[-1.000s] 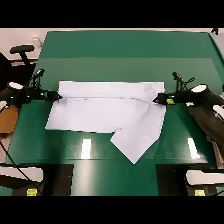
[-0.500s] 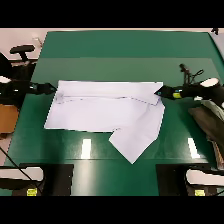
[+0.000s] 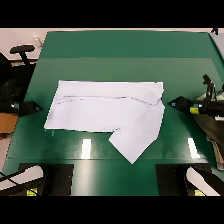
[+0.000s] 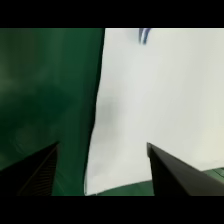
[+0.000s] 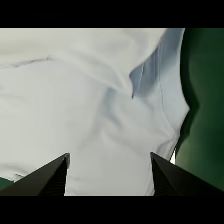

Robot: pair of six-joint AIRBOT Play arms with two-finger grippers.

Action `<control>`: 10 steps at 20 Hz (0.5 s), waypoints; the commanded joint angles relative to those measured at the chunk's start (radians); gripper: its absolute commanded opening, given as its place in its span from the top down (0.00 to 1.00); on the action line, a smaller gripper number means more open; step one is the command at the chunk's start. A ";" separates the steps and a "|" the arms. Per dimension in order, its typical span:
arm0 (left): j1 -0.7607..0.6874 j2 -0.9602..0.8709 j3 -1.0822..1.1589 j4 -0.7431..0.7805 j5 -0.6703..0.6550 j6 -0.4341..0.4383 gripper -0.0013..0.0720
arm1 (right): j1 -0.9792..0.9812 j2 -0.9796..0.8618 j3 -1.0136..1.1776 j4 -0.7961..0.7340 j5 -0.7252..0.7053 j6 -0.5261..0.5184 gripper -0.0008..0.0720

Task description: Fold the shirts.

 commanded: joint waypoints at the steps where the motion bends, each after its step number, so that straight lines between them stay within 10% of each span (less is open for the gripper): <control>1: 0.013 0.022 -0.136 0.043 -0.043 -0.071 0.13 | -0.011 0.127 -0.110 0.001 -0.016 0.023 0.20; 4: 0.013 0.022 -0.162 0.136 -0.061 -0.209 0.07 | -0.011 0.156 -0.113 -0.001 -0.016 0.035 0.20; 10: 0.012 -0.026 -0.220 -0.046 0.001 -0.165 0.13 | -0.011 0.157 -0.113 0.002 -0.016 0.038 0.20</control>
